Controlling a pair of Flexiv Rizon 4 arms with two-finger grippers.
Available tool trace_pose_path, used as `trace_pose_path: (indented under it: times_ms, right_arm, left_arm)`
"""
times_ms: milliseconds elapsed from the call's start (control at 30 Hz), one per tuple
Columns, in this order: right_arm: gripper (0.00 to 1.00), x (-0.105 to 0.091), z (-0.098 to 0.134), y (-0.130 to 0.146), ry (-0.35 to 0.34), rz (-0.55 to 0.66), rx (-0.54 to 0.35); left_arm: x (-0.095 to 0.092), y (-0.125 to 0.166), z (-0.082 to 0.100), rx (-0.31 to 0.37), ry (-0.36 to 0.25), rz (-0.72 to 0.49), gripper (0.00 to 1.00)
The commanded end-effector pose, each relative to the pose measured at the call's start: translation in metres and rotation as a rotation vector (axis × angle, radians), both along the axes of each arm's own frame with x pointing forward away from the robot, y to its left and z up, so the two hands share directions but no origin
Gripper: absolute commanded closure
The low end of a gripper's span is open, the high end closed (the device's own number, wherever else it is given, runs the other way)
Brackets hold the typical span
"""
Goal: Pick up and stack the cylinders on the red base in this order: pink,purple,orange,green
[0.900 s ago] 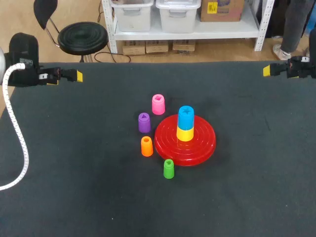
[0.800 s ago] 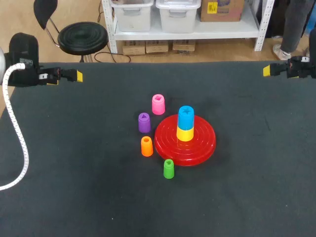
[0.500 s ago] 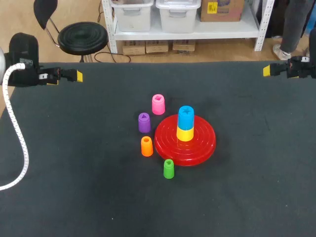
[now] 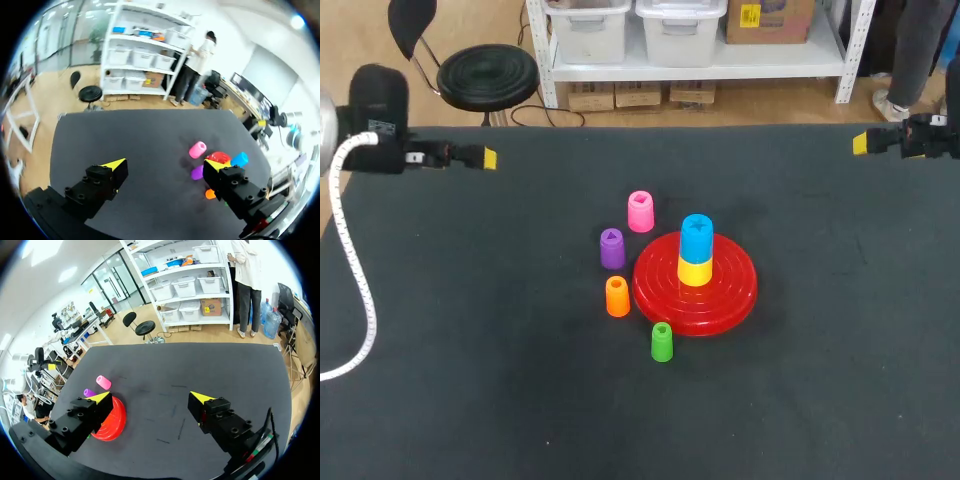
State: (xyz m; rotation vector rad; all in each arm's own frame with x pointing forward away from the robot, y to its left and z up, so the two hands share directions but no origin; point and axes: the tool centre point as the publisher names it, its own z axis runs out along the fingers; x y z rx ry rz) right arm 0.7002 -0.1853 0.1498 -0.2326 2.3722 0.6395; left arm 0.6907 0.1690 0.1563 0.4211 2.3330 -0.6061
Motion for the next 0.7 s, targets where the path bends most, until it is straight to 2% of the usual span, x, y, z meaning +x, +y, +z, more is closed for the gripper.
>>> trace_pose_path:
  times_ms: [33, 100, 167, 400, 433, 467, 533, 600, 633, 700]
  right_arm:
    - [0.00, 0.000, 0.000, 0.000, 0.000, 0.000, -0.001]
    - [0.00, 0.000, 0.000, 0.000, 0.000, 0.000, -0.001]
    - [0.00, 0.000, 0.000, 0.000, 0.000, 0.000, -0.001]
    - [0.00, 0.000, 0.000, 0.000, 0.000, 0.000, -0.001]
    - [0.00, 0.000, 0.000, 0.000, 0.000, 0.000, -0.001]
    - [0.00, 0.000, 0.000, 0.000, 0.000, 0.000, -0.001]
    - [0.00, 0.000, 0.000, 0.000, 0.000, 0.000, -0.001]
    - [0.00, 0.000, 0.000, 0.000, 0.000, 0.000, -0.001]
    - [0.00, 0.000, 0.000, 0.000, 0.000, 0.000, -0.001]
    - [0.00, 0.000, 0.000, 0.000, 0.000, 0.000, -0.001]
  left_arm:
    - [-0.015, 0.002, 0.005, 0.065, -0.151, -0.405, 0.00]
    - [-0.018, 0.001, 0.005, 0.057, -0.158, -0.441, 0.00]
    - [-0.015, 0.002, 0.006, -0.008, -0.095, -0.338, 0.00]
    - [-0.015, 0.002, 0.006, -0.008, -0.095, -0.338, 0.00]
    - [-0.016, 0.001, 0.003, 0.055, -0.125, -0.368, 0.00]
    - [-0.017, 0.001, 0.003, 0.065, -0.136, -0.389, 0.00]
    - [-0.021, -0.002, 0.001, 0.182, -0.187, -0.459, 0.00]
    - [-0.025, -0.004, 0.001, 0.164, -0.221, -0.545, 0.00]
    - [-0.026, -0.004, 0.002, 0.202, -0.249, -0.570, 0.00]
    - [-0.028, -0.006, 0.004, 0.172, -0.272, -0.620, 0.00]
